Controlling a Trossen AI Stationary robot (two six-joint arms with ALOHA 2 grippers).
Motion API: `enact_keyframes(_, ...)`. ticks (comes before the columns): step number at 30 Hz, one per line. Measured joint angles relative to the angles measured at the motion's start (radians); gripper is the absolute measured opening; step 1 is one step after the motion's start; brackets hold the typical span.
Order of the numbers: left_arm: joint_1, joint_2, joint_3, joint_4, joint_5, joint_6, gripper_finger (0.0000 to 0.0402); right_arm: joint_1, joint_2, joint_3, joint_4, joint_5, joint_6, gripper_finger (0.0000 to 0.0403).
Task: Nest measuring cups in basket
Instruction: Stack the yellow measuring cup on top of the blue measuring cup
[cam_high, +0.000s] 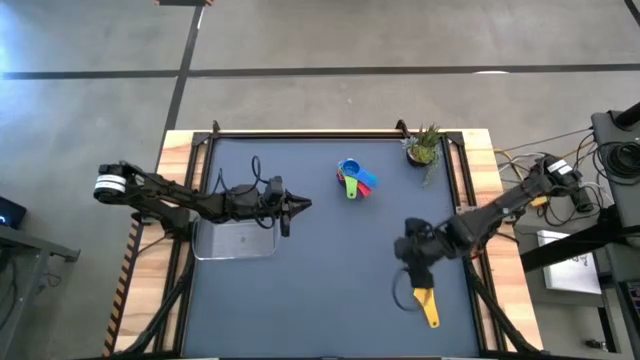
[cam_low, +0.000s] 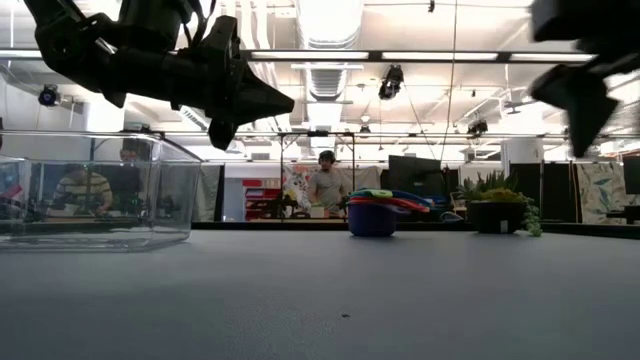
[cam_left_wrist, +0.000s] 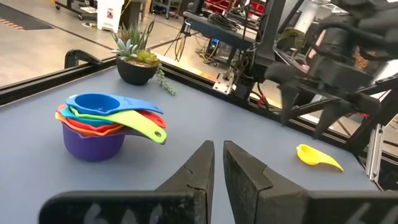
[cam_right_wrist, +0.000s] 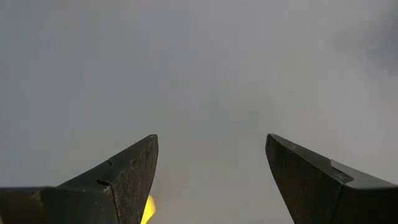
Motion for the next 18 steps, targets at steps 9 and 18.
enact_keyframes(9,0.005,0.000,0.000,0.063,-0.053,0.067,0.0017,0.218,0.000,-0.038,-0.019,0.029,0.301,0.0286)
enact_keyframes(18,0.010,0.000,0.000,0.079,-0.053,0.085,0.0017,0.335,0.003,-0.102,-0.050,0.012,0.623,0.0286)
